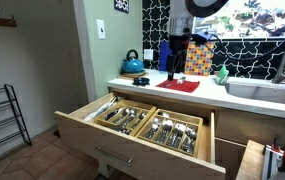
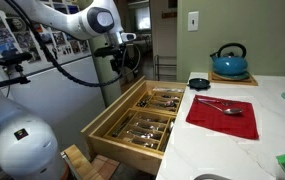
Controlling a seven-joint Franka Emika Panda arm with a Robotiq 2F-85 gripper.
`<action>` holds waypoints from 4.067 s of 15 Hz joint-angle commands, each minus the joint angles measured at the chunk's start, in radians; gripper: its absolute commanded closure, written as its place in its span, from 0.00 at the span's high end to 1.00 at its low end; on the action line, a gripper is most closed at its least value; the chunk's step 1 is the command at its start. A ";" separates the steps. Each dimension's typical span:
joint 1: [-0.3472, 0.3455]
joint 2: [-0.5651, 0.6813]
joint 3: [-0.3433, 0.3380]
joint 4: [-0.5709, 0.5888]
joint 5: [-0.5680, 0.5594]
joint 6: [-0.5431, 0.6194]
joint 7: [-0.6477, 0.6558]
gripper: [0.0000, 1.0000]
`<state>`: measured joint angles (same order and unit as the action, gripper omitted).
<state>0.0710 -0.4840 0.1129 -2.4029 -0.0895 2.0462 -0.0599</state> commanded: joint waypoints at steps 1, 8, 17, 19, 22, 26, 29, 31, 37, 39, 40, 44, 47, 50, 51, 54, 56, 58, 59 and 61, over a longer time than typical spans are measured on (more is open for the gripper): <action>0.037 0.170 -0.030 0.096 0.016 0.072 -0.109 1.00; 0.052 0.424 -0.014 0.217 0.037 0.193 -0.190 1.00; 0.055 0.577 0.020 0.273 0.028 0.298 -0.165 1.00; 0.056 0.600 0.023 0.282 0.028 0.318 -0.161 1.00; 0.056 0.604 0.023 0.286 0.028 0.320 -0.161 1.00; 0.056 0.650 0.024 0.336 0.017 0.297 -0.188 1.00; 0.047 0.728 0.020 0.411 0.004 0.255 -0.252 1.00; 0.039 0.775 0.022 0.454 -0.013 0.235 -0.321 1.00; 0.008 0.947 0.036 0.613 -0.057 0.246 -0.542 1.00; 0.002 0.987 0.043 0.646 -0.068 0.249 -0.619 1.00; 0.003 1.004 0.045 0.657 -0.076 0.252 -0.651 1.00; -0.009 1.054 0.069 0.689 -0.066 0.257 -0.821 1.00; 0.004 1.044 0.060 0.674 -0.054 0.273 -0.810 1.00; 0.000 1.051 0.065 0.680 -0.053 0.273 -0.832 1.00; -0.001 1.051 0.066 0.680 -0.052 0.273 -0.834 1.00; -0.008 1.074 0.082 0.690 -0.062 0.264 -0.937 1.00; -0.003 1.079 0.080 0.688 -0.075 0.267 -0.977 1.00; -0.002 1.085 0.080 0.692 -0.071 0.267 -1.009 1.00; -0.003 1.090 0.080 0.696 -0.067 0.262 -1.020 1.00; 0.000 1.101 0.075 0.703 -0.071 0.263 -1.038 1.00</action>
<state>0.0722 0.5912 0.1880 -1.7248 -0.1412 2.3220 -1.0615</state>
